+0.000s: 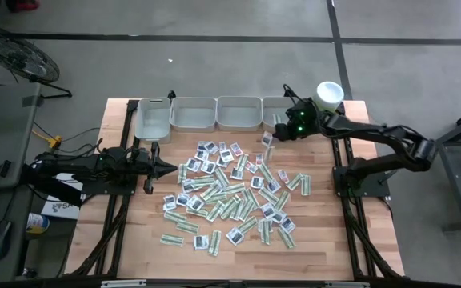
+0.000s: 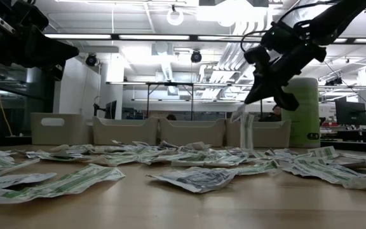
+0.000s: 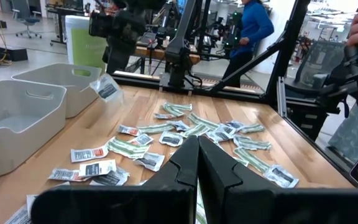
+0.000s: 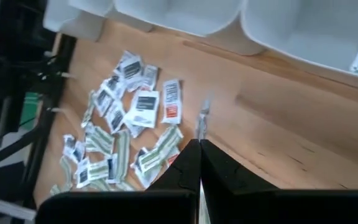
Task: Pick & Place First Aid Supplies
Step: Put the gray towelette pack into the middle right gray bin
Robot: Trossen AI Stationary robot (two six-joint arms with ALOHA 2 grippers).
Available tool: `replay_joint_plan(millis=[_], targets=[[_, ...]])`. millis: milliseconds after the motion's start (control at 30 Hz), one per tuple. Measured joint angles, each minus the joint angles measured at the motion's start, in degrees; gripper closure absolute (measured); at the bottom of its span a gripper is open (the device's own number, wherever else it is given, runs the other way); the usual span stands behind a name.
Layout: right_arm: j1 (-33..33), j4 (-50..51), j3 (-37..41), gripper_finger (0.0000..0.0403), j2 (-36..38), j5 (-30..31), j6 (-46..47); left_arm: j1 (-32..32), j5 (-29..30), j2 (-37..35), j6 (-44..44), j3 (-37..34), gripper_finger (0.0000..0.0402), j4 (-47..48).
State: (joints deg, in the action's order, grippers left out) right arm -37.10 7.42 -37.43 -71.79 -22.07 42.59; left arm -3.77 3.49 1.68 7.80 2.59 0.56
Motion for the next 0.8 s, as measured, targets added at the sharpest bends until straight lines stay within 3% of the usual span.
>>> replay_joint_plan(millis=[433, 800], targets=[[0.02, -2.98, 0.0, 0.0403, 1.86, -8.2, -4.36, 0.0, -0.02, 0.01, 0.01, 0.0, 0.0401, 0.02], [0.04, -10.34, 0.0, 0.0403, -0.07, -6.74, -2.38, 0.0, 0.0, 0.01, 0.0, 0.0, 0.0401, 0.02]])
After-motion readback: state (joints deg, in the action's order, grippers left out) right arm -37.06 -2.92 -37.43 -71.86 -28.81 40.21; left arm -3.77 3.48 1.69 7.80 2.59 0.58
